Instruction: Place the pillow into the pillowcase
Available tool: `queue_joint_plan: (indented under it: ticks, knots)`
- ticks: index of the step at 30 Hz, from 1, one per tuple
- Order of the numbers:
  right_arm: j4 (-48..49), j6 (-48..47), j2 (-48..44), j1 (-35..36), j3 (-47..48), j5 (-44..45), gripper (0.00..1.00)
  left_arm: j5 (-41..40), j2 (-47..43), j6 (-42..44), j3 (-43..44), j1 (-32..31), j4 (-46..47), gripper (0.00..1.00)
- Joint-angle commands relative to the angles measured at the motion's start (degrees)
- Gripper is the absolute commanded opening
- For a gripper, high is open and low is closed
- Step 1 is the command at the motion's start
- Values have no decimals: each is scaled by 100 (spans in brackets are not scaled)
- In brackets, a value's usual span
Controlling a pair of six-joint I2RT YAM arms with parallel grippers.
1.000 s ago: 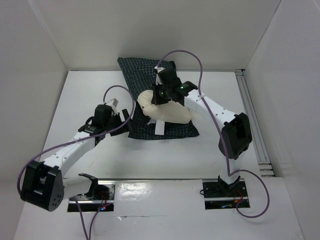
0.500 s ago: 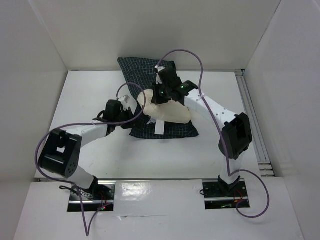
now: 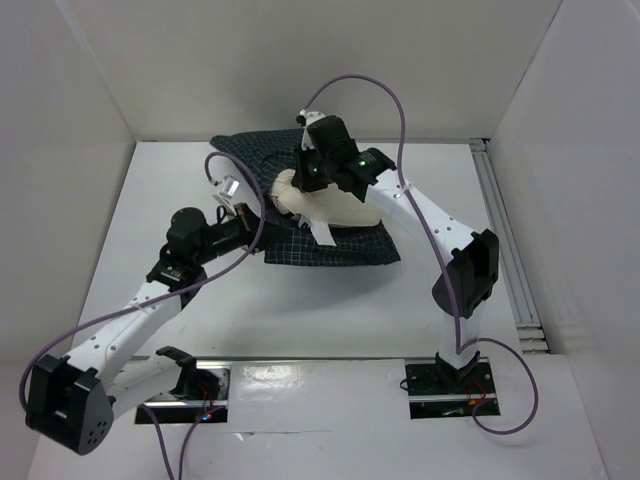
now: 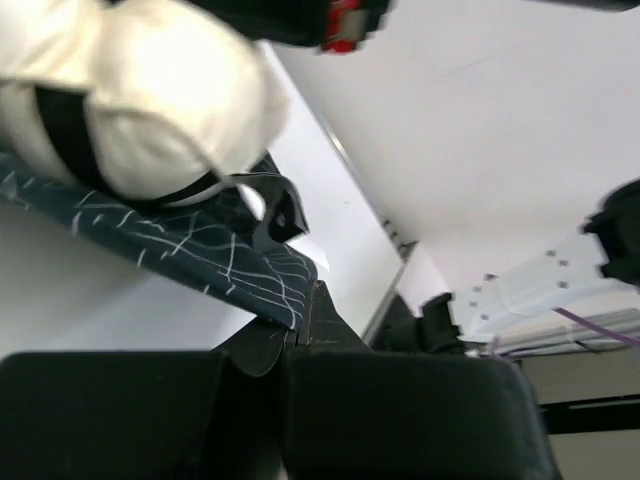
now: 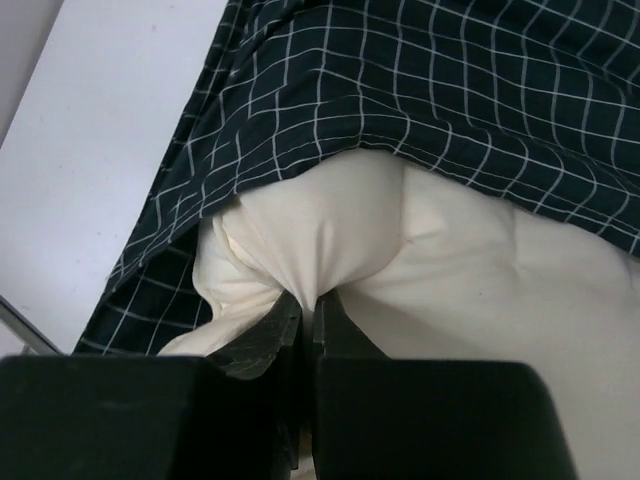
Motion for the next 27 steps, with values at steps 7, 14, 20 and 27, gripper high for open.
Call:
queue_joint_plan:
  ticks: [7, 14, 20, 27]
  knots:
    - [1377, 86, 1137, 189, -96, 644, 0, 744, -1269, -736, -556, -649, 20, 0]
    - [1774, 219, 610, 312, -1212, 301, 0, 164, -2114, -219, -426, -649, -2085, 8]
    - [2284, 219, 161, 794, -2408, -296, 0, -311, -2000, 625, 848, -649, -3654, 97]
    - [2734, 219, 301, 918, -2182, -1139, 15, -1355, -1535, 1180, 2113, -649, -4305, 87]
